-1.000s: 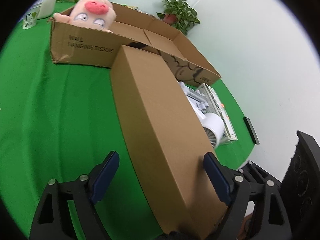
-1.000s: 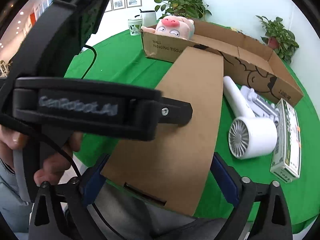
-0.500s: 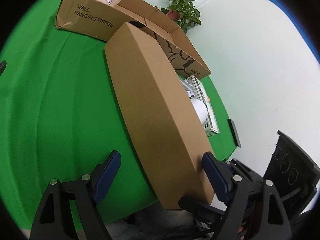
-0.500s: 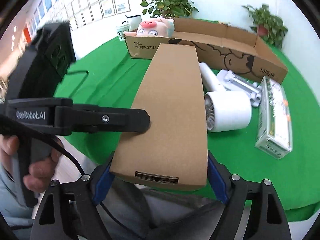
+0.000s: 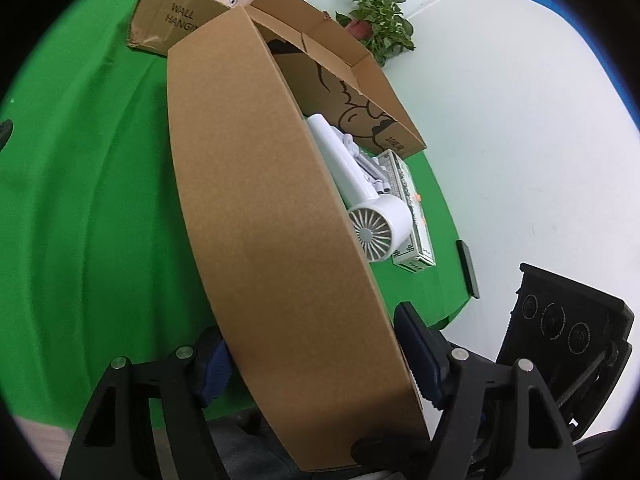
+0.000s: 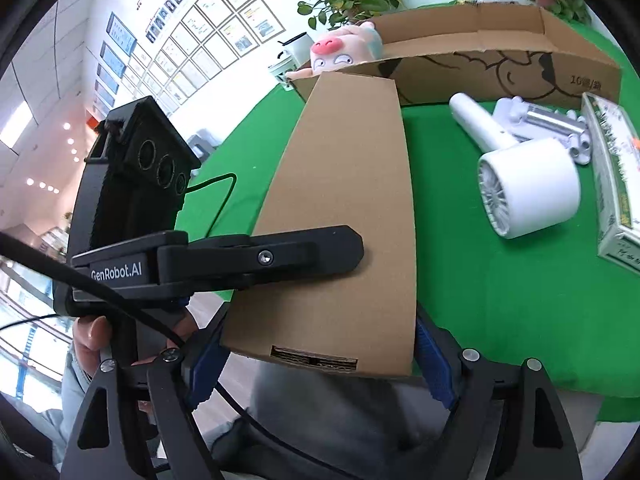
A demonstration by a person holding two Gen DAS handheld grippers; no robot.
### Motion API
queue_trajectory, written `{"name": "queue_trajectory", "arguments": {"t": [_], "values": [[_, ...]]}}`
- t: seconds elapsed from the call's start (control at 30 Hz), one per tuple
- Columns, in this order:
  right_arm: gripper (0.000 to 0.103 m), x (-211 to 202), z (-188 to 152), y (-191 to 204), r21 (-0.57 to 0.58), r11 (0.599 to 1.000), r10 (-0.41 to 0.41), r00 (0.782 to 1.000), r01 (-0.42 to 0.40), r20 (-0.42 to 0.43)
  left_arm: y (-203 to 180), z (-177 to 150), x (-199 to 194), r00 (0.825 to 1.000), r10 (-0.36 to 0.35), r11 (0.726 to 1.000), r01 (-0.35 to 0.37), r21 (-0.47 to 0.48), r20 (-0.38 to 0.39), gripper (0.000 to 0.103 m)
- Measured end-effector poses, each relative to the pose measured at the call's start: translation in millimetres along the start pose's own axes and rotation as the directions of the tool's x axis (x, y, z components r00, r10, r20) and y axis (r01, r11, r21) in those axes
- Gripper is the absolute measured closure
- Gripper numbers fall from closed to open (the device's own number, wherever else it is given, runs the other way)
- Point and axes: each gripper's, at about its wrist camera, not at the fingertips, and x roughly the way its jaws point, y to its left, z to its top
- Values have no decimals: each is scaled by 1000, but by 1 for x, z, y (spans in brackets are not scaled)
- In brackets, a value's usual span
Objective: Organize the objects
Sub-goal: 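Lift the long brown box with the left gripper and tilt it upright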
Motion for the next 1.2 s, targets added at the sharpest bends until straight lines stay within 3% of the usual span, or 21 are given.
{"name": "queue_trajectory", "arguments": {"t": [0.2,0.4,0.57,0.63,0.7,0.93,1.2], "values": [[18,-3,2,8,-27,999,26,1000,-25,17,-8,4,-9,998,65,998,-65,10,18,33],[12,-10,4,10,-54,998,13,999,-12,33,-27,13,-14,996,79,996,-80,28,35,42],[12,-10,6,6,-43,999,32,999,-30,36,-40,14,-16,993,107,993,-109,51,44,42],[12,-11,7,6,-45,998,36,999,-34,38,-43,15,-19,993,106,993,-108,49,51,46],[12,-13,7,3,-49,999,14,999,-12,44,-48,16,-19,994,92,994,-96,61,56,68],[11,-28,9,-23,13,998,-56,997,55,58,-66,14,-14,997,62,989,-68,128,51,70],[11,-62,1,-27,-6,1000,-24,996,25,90,-96,11,16,1000,18,977,-16,213,-6,71]]}}
